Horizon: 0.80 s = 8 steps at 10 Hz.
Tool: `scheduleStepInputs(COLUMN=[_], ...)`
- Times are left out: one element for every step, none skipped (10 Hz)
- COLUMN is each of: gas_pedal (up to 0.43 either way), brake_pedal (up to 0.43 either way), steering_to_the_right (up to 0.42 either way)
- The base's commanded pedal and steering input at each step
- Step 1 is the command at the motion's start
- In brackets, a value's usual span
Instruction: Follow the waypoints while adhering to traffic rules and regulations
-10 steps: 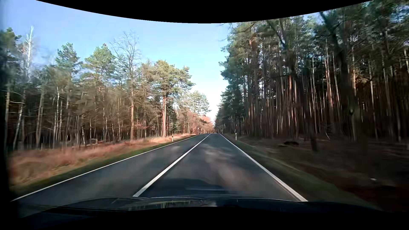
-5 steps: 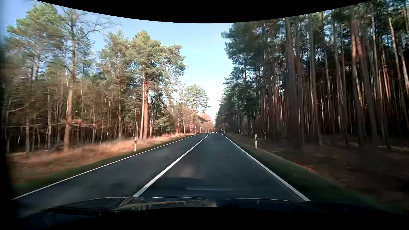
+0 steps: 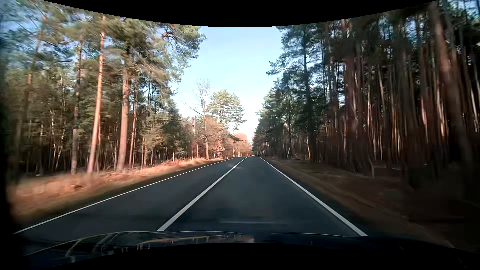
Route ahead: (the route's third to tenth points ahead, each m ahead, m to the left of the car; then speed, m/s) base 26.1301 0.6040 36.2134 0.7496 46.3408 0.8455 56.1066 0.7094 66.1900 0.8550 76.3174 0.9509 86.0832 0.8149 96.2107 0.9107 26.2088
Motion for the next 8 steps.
scheduleStepInputs(gas_pedal=[0.220,0.220,0.220,0.220,0.220,0.220,0.220,0.220], brake_pedal=[0.000,0.000,0.000,0.000,0.000,0.000,0.000,0.000], steering_to_the_right=[-0.001,-0.001,-0.001,-0.001,-0.001,0.000,0.000,0.000])
